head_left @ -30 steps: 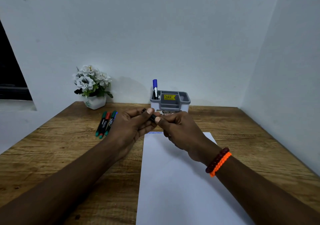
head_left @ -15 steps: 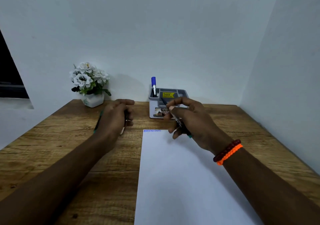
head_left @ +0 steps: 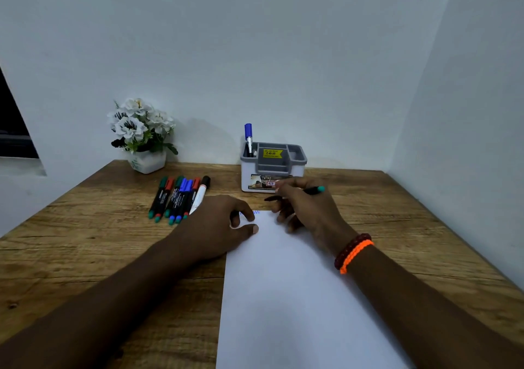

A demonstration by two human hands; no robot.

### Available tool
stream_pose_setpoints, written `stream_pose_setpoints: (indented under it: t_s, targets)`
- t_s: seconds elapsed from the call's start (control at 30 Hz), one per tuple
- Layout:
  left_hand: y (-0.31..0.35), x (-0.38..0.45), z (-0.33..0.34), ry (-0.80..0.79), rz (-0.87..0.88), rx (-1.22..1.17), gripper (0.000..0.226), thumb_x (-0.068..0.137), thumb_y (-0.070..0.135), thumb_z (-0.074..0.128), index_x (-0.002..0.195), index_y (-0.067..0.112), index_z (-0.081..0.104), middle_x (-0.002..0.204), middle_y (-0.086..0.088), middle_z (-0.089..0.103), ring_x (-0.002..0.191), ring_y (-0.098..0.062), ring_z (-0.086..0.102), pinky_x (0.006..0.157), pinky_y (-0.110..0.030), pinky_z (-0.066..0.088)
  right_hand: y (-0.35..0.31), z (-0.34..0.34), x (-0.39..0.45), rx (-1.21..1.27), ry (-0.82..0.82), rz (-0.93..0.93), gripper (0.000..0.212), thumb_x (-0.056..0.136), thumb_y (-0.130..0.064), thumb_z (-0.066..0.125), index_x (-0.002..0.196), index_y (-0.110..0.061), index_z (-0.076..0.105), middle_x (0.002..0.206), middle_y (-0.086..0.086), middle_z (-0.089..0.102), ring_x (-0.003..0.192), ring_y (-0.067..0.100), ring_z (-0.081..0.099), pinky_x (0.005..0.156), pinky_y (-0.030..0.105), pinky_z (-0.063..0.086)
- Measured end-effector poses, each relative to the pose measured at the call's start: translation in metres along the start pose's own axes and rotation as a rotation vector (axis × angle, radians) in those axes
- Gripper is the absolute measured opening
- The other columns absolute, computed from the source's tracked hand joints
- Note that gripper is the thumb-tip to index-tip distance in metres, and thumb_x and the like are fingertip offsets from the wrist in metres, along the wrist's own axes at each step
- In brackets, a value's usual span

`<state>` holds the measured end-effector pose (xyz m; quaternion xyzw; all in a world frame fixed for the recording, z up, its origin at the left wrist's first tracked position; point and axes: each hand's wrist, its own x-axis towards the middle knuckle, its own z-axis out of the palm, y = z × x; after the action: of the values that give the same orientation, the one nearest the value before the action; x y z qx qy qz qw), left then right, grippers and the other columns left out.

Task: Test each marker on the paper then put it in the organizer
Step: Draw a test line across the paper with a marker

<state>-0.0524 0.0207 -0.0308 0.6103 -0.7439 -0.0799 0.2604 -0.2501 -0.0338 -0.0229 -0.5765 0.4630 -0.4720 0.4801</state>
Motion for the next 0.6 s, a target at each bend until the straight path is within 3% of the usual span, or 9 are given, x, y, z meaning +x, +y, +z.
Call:
stream_pose_setpoints:
  t_s: [0.07,0.17,0.27,0.6]
  targets:
    - [-0.0011,0.0004,0.0013,0.01,0.003,-0.007,0.025,0.087,0.05,0.073,0.106,0.034,0.073,0.084,0.009,0.066,0.076,-0.002,0.059,0.076,-0.014,0.037,0.0035,0.0,0.0028,-0.05,0.035,-0.031,0.011,0.093,-0.007,0.071,0.089,-0.004,0.08,0.072,0.015,0.073,0.057,0.023,0.065,0.044,0.031,0.05]
    - [-0.0026,0.0011,0.0019,0.007,0.015,-0.007,0.027,0.087,0.05,0.073,0.108,0.033,0.074,0.083,0.009,0.067,0.075,-0.002,0.059,0.063,-0.011,0.037,0.0067,-0.0003,0.0067,-0.166,0.087,-0.063,0.009,0.087,-0.01,0.072,0.084,-0.003,0.077,0.067,0.015,0.073,0.051,0.021,0.065,0.046,0.033,0.052]
    - [-0.0028,0.0014,0.0022,0.005,0.018,-0.014,0.027,0.087,0.05,0.073,0.108,0.033,0.073,0.083,0.01,0.068,0.076,-0.002,0.059,0.06,-0.011,0.034,0.0062,0.0003,0.0053,-0.205,0.088,-0.093,0.011,0.088,-0.013,0.071,0.085,-0.002,0.073,0.066,0.014,0.074,0.041,0.015,0.059,0.041,0.028,0.045]
    - [-0.0041,0.0022,0.0033,0.001,0.01,-0.03,0.025,0.086,0.049,0.074,0.106,0.035,0.073,0.082,0.01,0.067,0.074,-0.002,0.059,0.06,-0.013,0.036,0.0073,0.0042,0.0032,-0.292,0.052,-0.144,0.013,0.087,-0.013,0.073,0.081,-0.002,0.076,0.07,0.007,0.078,0.05,0.011,0.064,0.039,0.017,0.04]
